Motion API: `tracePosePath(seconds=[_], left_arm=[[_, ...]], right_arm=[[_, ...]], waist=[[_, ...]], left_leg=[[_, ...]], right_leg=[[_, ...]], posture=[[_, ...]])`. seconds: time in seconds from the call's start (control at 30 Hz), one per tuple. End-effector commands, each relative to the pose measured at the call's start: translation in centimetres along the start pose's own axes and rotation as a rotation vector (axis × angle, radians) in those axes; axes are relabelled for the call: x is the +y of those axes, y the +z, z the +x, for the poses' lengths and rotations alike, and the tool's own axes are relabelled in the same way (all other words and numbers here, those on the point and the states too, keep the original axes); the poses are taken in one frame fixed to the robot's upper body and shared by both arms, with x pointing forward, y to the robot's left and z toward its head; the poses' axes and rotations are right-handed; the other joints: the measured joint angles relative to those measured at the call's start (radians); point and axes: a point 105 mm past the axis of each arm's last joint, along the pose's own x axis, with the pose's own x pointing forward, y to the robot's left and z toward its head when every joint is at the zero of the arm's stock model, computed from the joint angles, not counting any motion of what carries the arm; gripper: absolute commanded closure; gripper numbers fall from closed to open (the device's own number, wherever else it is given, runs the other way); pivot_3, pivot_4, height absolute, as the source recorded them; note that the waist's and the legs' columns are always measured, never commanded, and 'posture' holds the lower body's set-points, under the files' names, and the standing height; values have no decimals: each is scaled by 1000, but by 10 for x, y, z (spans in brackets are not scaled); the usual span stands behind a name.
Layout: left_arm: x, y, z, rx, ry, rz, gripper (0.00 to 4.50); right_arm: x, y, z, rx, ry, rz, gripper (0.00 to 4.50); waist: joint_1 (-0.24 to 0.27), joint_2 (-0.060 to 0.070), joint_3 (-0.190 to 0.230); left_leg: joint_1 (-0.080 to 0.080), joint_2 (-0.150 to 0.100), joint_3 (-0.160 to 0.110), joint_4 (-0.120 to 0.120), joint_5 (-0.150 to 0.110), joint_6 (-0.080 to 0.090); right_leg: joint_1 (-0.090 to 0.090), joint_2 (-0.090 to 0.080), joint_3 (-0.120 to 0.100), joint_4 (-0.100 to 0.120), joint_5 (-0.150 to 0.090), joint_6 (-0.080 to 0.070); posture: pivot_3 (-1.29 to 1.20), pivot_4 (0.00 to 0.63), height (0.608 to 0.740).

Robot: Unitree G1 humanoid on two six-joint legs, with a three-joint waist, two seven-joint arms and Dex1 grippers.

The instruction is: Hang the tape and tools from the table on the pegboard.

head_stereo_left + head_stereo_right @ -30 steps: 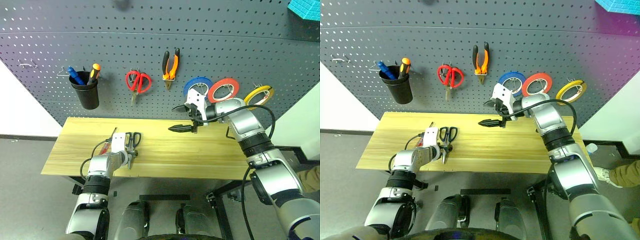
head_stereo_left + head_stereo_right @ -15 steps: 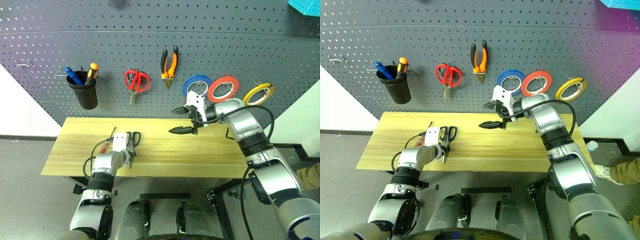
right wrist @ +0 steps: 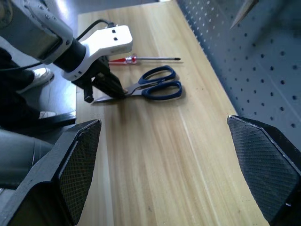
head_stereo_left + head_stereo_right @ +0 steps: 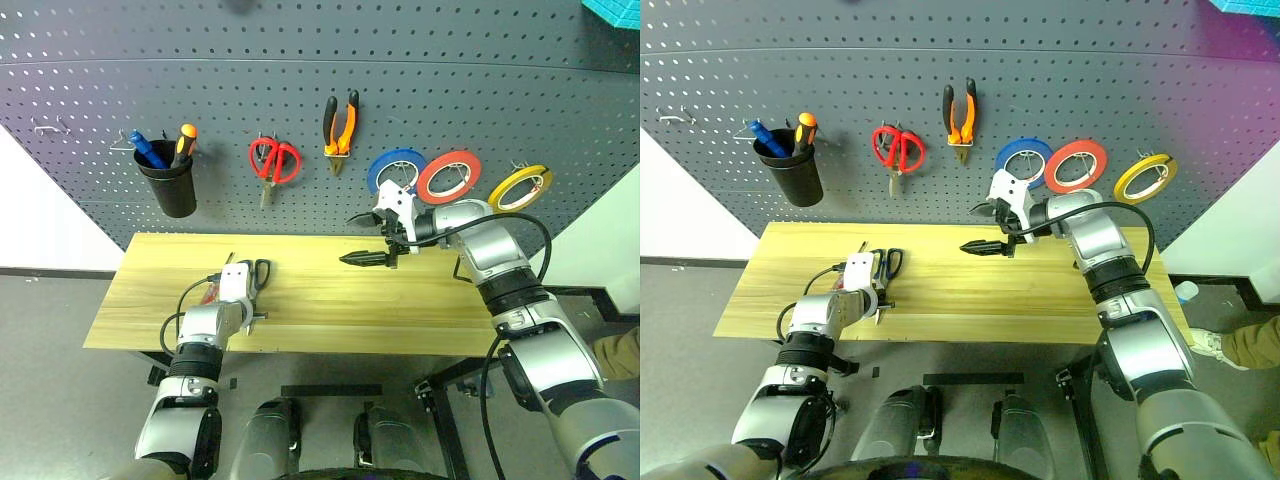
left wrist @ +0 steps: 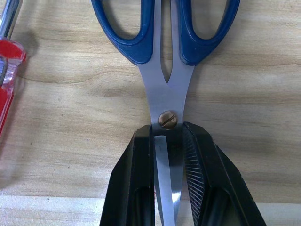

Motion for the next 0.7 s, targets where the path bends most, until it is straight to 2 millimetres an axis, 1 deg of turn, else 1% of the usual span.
tracePosePath(seconds=[0.03, 0.07, 0.1, 0.2, 0.27, 0.33, 0.43, 0.5, 0.6, 0.63, 0.7], left_arm=[[-3, 7, -16, -55, -102, 96, 4006], [-7, 12, -26, -91, -166, 113, 4006], [-8, 11, -35, -99, -212, 141, 4006], [-2, 8, -60, -157, -291, 282, 4006], [-1, 10, -81, -217, -357, 304, 4006], [-1, 17, -101, -327, -410, 342, 4006], [-1, 19, -123, -449, -475, 373, 4006], [7, 16, -142, -548, -515, 390, 4006], [19, 8, -162, -685, -530, 526, 4006], [22, 7, -168, -731, -532, 550, 4006], [25, 14, -177, -845, -526, 538, 4006]], right_arm=[[-4, 13, -16, -71, -37, 3, 0], [-4, 14, -20, -87, -42, 6, 0], [-4, 16, -24, -104, -47, 10, 0], [-3, 23, -36, -162, -60, 24, 0], [-2, 27, -44, -194, -77, 24, 0], [-2, 32, -49, -230, -91, 19, 0], [-1, 40, -55, -277, -110, 14, 0], [-1, 51, -63, -341, -127, 7, 0], [5, 61, -74, -392, -112, -4, 0], [7, 63, -78, -405, -105, -4, 0], [10, 65, -86, -425, -109, -4, 0]], waist=[[-1, -1, 1], [-1, -2, 2], [-1, -3, 3], [0, -3, 4], [0, -2, 4], [0, -2, 4], [1, -2, 4], [-1, -2, 4], [2, -2, 4], [4, -1, 4], [16, 0, 3]], left_leg=[[0, 0, 0, -1, 0, 0], [0, 0, 0, -3, 0, 0], [0, 0, 0, -5, 0, 0], [-3, 0, 1, -12, 0, -1], [-3, -1, 1, -16, 0, -1], [-3, -1, 2, -18, 0, -1], [-3, -1, 2, -19, 0, -1], [-3, -1, 2, -19, 0, -1], [-3, -1, 4, -20, 0, -1], [-3, -1, 4, -20, 0, -1], [-3, -1, 4, -20, 0, -1]], right_leg=[[0, 0, 0, -1, 0, 0], [0, 0, 0, -3, 0, 0], [0, 0, 0, -5, 0, 0], [-3, 0, 0, -11, 0, 0], [-4, 0, 0, -13, 0, 0], [-5, 0, -1, -15, 0, 0], [-4, 0, -1, -18, 0, -1], [-4, 0, -1, -18, 0, -1], [-4, -1, -1, -20, 1, -1], [-4, -1, -2, -21, 1, -1], [-4, -1, -3, -22, 1, -1]], posture=[[142, 150, 740], [149, 145, 740], [156, 140, 740], [162, 135, 740], [176, 125, 740], [182, 119, 740], [196, 105, 740], [205, 98, 740], [218, 87, 740], [222, 82, 740], [228, 74, 740]])
